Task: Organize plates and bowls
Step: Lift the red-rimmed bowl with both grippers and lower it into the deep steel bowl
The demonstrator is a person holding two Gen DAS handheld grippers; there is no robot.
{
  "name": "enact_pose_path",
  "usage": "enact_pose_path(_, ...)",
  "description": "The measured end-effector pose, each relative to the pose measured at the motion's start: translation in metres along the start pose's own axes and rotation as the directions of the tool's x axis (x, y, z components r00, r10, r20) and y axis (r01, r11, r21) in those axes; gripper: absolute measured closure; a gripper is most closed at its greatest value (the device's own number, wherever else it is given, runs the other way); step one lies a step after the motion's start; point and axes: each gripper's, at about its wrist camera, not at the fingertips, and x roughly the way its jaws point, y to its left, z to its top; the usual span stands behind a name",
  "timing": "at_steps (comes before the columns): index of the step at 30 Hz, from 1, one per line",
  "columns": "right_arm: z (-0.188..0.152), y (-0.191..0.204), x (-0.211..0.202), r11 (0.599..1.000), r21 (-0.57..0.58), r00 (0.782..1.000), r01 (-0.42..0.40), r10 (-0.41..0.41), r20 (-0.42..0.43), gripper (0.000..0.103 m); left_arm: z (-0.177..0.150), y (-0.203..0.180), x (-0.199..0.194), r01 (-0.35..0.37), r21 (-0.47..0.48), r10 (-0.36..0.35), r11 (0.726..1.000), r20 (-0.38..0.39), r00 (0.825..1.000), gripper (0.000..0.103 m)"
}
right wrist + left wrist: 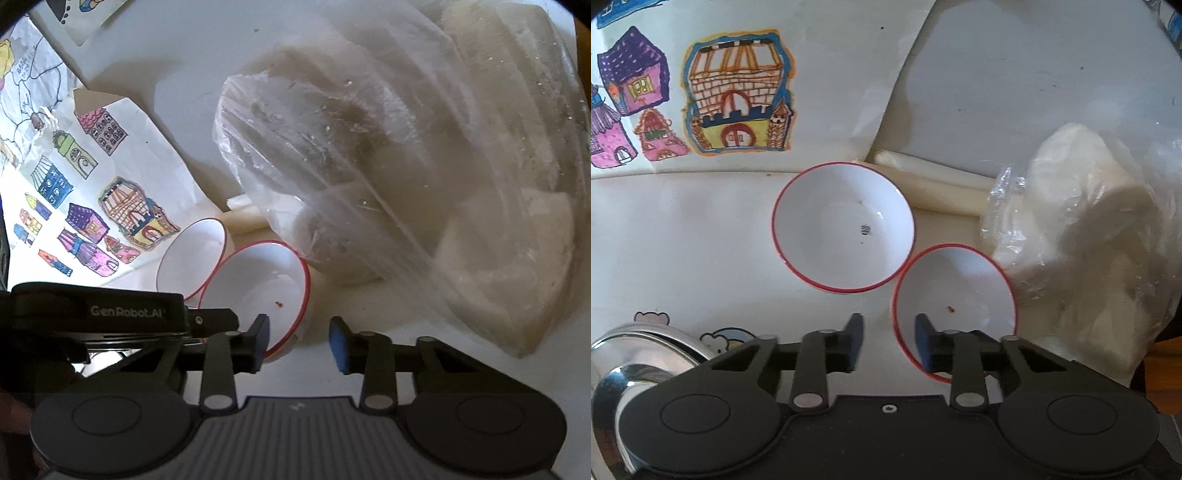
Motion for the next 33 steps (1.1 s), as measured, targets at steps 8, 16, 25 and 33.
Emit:
enact_pose_path(8, 0.0, 0.001, 0.0, 1.0, -0.005, 1.0, -0.009, 0.009, -0.009, 0.077, -0.003, -0.002, 0.002, 0.026, 0.01, -0.026, 1.0, 0.003, 1.0, 0.091)
enact_pose_path(16, -0.011, -0.001, -0.014, 1.0, -0.008, 1.0, -0.011, 0.011, -0.015, 0.078, -0.015, -0.003, -0.006, 0.043, 0.02, -0.043, 0.999, 0.005, 0.999, 0.092)
enact_pose_path(25, -0.018, 0.003, -0.045, 1.0, -0.021, 1.0, -0.011, 0.011, 0.026, 0.078, -0.03, -0.01, -0.031, 0.072, 0.051, -0.074, 0.996, 0.032, 0.997, 0.092)
enact_pose_path(33, -0.028, 0.009, -0.071, 1.0, -0.005, 0.998, 0.013, -0.013, 0.069, 0.078, -0.04, -0.015, -0.059, 0.104, 0.108, -0.11, 0.989, 0.047, 0.993, 0.092)
